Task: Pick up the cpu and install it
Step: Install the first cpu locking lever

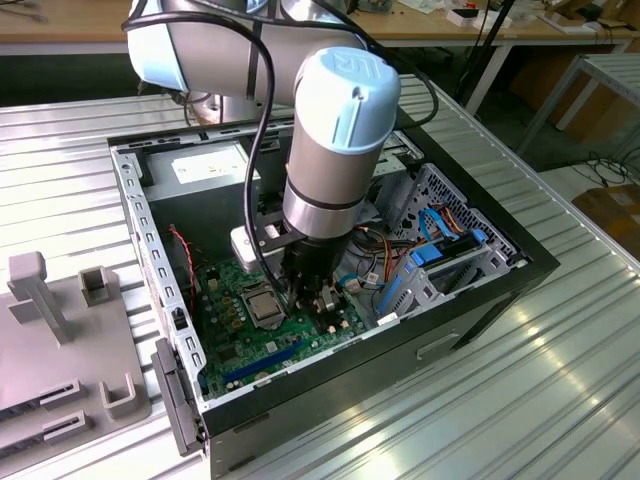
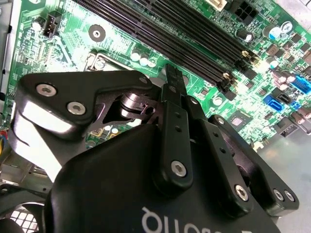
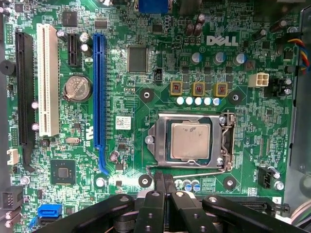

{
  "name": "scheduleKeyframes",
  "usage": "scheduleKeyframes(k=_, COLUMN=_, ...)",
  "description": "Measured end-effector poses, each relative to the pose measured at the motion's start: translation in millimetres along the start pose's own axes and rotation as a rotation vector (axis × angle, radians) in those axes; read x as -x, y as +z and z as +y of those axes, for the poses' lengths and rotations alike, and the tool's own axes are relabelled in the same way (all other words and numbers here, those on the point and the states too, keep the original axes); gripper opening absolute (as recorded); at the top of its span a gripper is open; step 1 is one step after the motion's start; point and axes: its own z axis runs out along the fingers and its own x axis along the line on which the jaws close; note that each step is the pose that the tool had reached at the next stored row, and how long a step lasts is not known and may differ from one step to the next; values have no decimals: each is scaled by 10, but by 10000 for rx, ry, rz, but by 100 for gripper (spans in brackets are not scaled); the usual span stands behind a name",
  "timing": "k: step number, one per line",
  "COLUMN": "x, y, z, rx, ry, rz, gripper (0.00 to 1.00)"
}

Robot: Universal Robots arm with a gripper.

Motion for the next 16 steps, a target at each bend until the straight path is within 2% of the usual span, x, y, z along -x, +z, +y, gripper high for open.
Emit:
scheduleKeyframes(k=13, x=2, y=74, z=-11, rx=-164, ry=5, rz=12, gripper=11)
scheduleKeyframes(k=16, x=2, y=86, z=-10, rx=-167, ry=6, rz=14, gripper=11)
